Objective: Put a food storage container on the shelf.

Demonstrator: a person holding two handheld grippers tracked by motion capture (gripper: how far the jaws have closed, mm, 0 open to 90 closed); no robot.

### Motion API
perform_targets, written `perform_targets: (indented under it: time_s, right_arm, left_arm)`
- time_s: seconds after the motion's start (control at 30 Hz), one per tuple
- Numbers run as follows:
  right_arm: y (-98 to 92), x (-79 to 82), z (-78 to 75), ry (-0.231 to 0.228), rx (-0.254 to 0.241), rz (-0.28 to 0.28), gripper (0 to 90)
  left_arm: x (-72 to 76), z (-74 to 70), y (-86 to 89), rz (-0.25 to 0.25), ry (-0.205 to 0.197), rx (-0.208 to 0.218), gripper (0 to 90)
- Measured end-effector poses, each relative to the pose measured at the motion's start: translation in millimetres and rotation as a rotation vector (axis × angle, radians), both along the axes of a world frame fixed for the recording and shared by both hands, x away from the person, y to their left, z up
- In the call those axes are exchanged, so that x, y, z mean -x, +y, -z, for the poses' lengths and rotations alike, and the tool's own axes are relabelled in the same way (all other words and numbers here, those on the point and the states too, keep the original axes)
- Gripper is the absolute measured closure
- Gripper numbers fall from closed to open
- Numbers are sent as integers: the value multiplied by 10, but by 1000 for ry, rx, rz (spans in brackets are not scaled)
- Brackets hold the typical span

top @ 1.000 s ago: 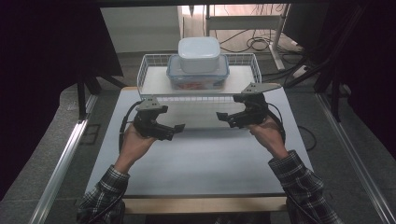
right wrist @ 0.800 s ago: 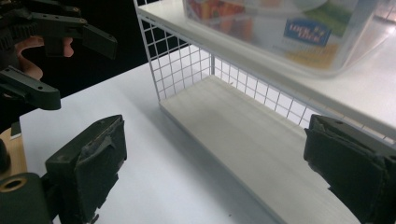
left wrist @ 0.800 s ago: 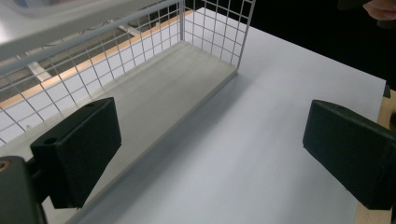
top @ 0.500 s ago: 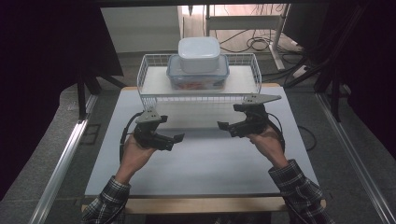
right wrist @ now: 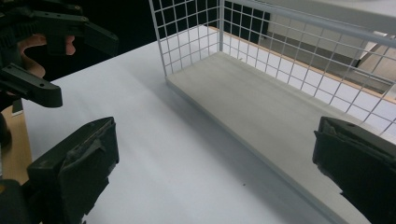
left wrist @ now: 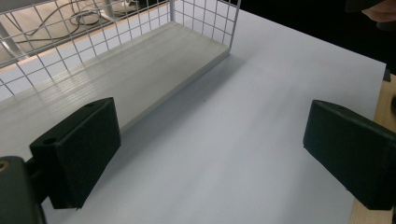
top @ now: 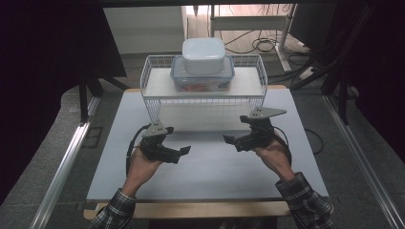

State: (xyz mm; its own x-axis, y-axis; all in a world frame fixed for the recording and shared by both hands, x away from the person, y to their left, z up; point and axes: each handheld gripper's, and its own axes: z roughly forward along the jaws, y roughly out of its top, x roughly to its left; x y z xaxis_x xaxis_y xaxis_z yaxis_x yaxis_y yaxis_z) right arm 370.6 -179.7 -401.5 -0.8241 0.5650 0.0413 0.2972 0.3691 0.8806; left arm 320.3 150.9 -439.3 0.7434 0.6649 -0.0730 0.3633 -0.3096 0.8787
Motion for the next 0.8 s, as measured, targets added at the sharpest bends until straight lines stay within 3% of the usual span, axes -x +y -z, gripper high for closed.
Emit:
perform_targets:
  time_s: [0.3, 0.8]
  right_arm:
    - [-34, 84, 96, -14, 10, 11, 2]
    - [-212, 197, 291, 16, 22, 41, 0]
  left_arm:
    - [82, 113, 8, -4, 9, -9, 38]
    - [210, 271, 100, -36, 23, 5, 38]
